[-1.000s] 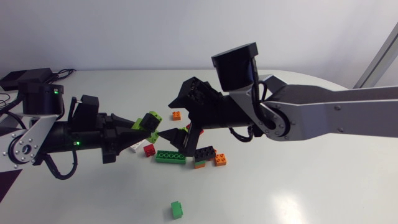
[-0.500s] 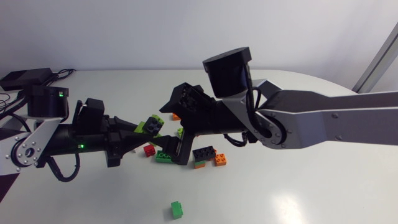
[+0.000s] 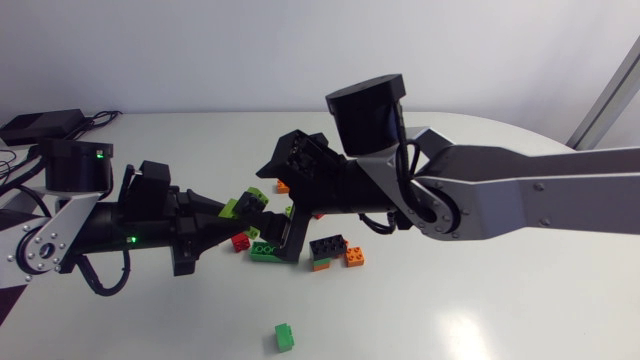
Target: Disassemble duplo
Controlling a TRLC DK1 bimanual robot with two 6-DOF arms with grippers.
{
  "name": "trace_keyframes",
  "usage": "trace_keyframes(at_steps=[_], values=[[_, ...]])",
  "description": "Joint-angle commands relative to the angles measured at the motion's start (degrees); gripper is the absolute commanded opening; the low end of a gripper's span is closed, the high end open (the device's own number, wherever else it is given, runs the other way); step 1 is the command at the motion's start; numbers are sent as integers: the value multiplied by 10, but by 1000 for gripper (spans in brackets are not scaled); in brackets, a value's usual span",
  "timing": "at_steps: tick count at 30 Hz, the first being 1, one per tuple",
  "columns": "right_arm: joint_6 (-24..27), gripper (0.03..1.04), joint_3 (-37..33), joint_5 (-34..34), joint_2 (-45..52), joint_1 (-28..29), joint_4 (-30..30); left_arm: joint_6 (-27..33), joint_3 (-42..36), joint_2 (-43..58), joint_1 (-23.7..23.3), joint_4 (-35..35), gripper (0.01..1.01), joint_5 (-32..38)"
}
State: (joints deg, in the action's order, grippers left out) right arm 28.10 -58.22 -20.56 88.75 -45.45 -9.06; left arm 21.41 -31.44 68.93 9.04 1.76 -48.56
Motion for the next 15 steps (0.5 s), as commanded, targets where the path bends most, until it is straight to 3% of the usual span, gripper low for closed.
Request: trace_keyframes(at_steps=[1,4,15], values=[[-1,900,11,7,10,-4,-7,9,14,-11,4,5,195,2],[-3,854,9,10,13,-6,-7,9,15,-13,4,5,195,2],[-8,839,5,17,22,-11,-6,9,18,-22,4,5,195,2]])
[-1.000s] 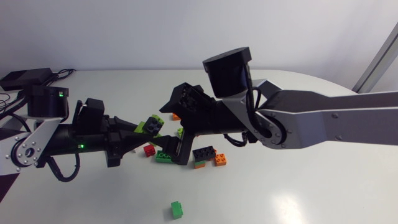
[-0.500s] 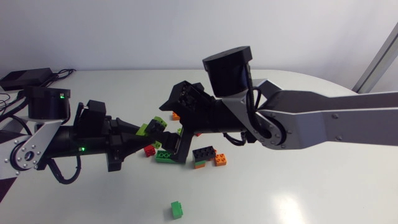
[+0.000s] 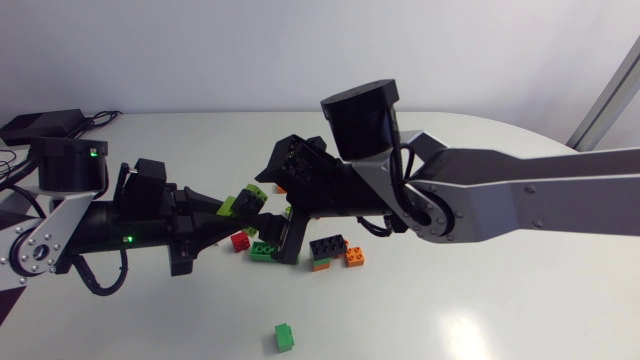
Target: Disassemble duplo
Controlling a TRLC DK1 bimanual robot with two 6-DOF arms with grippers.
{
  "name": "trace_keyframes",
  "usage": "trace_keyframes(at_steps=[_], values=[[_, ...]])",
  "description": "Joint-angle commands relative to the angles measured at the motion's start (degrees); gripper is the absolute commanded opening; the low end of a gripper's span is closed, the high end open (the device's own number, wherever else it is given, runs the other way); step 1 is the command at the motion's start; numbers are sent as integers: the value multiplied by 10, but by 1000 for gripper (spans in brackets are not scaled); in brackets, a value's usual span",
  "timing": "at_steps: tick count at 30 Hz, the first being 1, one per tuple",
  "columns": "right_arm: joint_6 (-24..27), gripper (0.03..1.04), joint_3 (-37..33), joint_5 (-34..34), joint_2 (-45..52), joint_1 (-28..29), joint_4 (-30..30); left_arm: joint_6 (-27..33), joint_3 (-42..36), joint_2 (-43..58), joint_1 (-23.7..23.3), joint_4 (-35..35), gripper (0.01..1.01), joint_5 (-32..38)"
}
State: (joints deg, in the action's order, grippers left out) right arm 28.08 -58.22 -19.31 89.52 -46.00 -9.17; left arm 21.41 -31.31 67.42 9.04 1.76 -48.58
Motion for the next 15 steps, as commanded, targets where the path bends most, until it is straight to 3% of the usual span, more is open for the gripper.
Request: trace_keyframes(at_steps=[1,7,15], values=[[-7,839,5,8,15,-8,-5,9,17,-7,4,5,195,2],[-11,605,6,11,15,-9,-10,10,19,-14,4,5,195,2],[-14,585,8,12,15,-12,-17,10,21,-19,5,5,195,2]])
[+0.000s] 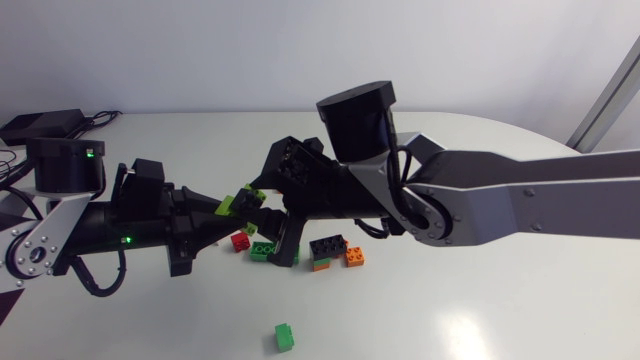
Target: Disassemble duplo
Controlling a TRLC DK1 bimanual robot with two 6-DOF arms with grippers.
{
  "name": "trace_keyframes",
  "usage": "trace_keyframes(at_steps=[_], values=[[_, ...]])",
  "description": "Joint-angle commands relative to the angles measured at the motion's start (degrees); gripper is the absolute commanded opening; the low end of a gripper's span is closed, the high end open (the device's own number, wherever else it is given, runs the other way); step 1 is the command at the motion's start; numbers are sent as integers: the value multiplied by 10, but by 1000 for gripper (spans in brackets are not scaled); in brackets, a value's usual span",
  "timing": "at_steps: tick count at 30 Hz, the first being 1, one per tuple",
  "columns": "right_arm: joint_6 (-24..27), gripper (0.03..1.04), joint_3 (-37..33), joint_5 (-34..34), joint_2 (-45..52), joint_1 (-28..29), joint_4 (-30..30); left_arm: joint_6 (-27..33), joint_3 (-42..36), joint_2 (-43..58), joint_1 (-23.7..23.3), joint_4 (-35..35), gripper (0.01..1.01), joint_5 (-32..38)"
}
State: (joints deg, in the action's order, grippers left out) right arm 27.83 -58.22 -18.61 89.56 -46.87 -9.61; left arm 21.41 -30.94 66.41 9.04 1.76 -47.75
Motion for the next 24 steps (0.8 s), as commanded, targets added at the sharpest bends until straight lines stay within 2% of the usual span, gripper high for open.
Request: trace_keyframes(at_steps=[1,7,15,22,24], values=[[-12,585,8,5,15,-2,-14,10,18,-8,5,5,195,-6],[-23,585,5,2,15,0,-14,10,18,-9,4,5,195,-6],[-79,585,-21,-112,25,55,9,10,19,-14,4,5,195,-6],[-79,584,-22,-112,25,56,12,10,20,-17,4,5,195,-6],[-79,505,-22,-111,25,55,11,10,20,-17,4,5,195,-6]])
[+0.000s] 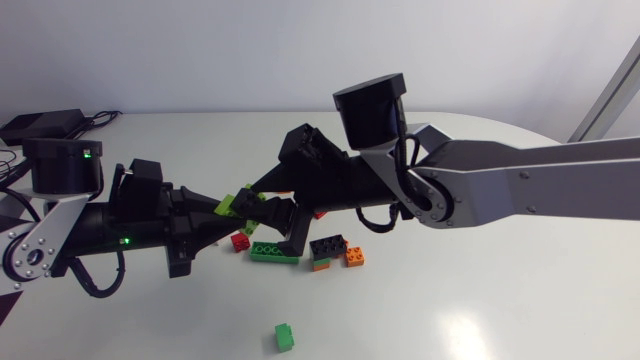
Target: Disassemble duplo
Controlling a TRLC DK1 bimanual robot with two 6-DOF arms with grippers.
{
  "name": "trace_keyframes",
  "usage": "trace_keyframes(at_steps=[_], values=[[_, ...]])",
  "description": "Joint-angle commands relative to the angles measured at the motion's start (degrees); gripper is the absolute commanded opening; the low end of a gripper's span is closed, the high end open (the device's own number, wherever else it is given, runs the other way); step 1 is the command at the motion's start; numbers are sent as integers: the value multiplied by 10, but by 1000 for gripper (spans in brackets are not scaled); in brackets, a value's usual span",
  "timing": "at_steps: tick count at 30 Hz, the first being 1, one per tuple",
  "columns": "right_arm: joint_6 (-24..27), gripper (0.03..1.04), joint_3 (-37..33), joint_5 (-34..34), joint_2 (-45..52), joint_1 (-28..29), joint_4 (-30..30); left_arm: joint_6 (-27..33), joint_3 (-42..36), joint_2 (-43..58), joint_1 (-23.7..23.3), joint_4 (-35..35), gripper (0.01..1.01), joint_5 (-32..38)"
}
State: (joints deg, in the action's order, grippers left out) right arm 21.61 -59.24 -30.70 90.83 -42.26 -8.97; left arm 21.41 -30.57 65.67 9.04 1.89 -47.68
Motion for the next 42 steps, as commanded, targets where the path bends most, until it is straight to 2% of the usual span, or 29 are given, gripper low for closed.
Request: trace_keyframes(at_steps=[1,4,12,21,27,31,35,37,42], values=[[-17,493,-11,10,13,10,4,10,17,-11,4,4,195,-7],[-30,493,-18,-2,18,17,5,10,17,-12,4,4,195,-7],[-122,493,-57,-156,59,93,7,10,19,-16,4,4,195,-7],[-132,493,-63,-159,63,105,6,10,20,-19,4,4,195,-7],[-132,497,-66,-91,59,108,10,10,20,-19,4,4,195,-7],[-80,495,-71,22,58,92,40,10,18,-15,0,8,193,-4],[-46,495,-88,115,72,71,76,8,19,-5,3,25,193,37],[-39,495,-101,142,86,67,94,6,19,4,5,36,193,59],[-38,495,-112,148,99,68,106,-3,13,40,14,64,193,134]])
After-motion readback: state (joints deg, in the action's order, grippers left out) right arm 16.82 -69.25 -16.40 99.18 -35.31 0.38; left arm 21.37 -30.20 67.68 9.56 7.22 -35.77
